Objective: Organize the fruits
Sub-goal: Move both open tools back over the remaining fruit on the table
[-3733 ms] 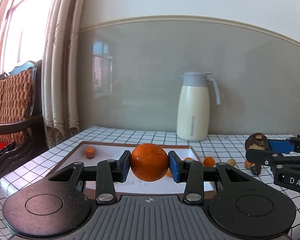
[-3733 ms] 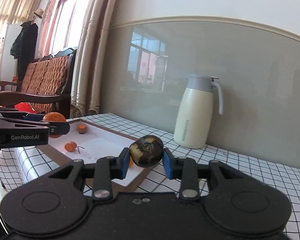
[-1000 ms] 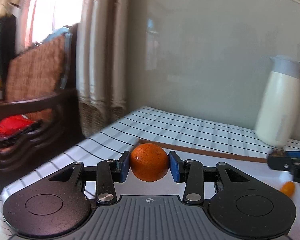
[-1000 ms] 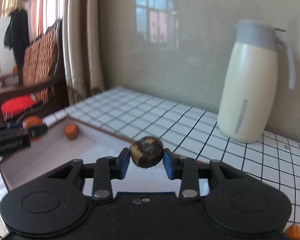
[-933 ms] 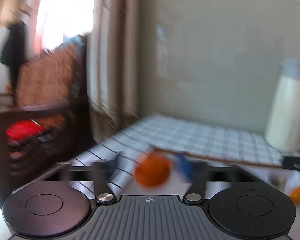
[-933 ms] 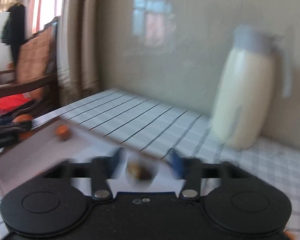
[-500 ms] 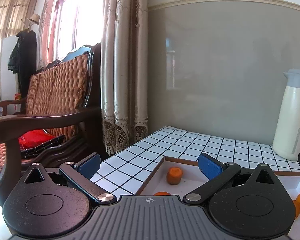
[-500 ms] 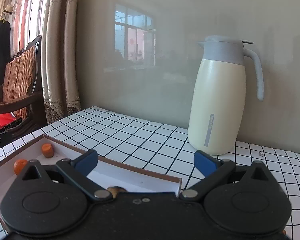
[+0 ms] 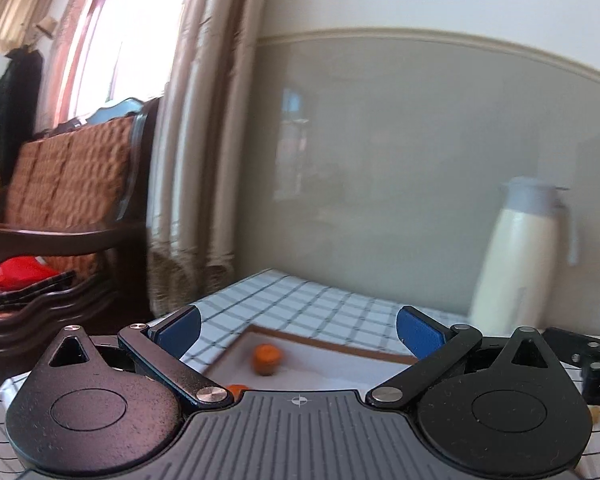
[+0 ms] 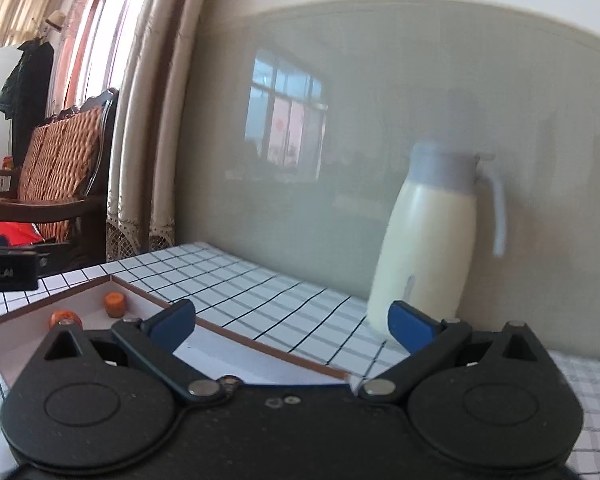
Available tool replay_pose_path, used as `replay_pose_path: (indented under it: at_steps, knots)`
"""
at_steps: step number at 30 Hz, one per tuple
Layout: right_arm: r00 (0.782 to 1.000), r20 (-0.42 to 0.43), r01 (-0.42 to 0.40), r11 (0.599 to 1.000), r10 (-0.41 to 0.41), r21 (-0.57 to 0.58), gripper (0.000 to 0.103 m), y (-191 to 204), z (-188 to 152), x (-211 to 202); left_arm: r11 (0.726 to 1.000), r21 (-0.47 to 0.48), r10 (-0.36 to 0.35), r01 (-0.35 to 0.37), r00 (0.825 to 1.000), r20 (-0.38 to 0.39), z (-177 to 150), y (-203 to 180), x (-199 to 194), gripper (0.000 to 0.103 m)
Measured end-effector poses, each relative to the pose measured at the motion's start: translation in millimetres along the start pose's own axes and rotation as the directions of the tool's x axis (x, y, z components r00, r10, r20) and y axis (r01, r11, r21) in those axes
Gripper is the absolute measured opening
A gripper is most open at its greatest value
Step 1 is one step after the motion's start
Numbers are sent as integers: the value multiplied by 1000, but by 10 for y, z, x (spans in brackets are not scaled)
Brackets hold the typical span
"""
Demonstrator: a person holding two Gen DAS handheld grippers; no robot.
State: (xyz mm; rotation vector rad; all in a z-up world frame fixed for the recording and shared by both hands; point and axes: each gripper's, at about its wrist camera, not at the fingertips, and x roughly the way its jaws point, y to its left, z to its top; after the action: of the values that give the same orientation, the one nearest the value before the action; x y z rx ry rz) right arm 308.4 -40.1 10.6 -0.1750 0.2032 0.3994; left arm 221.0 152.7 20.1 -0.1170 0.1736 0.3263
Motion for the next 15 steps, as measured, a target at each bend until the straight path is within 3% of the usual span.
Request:
replay_pose_path:
  at_steps: [5,10,15]
  knots:
    - [996,-4,86,995,-86,44,97,-251,-150,-308,996,30,-80,81,997,-14,-44,-291,-143,103]
    - [983,-70,178,981,-172,83,97,-557,-296,-480,985,86,-148,150,989,-28,-106,-617,-271,103]
    - [956,-184,239,970,-227,45,97,-782,-486,-422,970,149,-186,191,981,-48,-168,-898,-319,103]
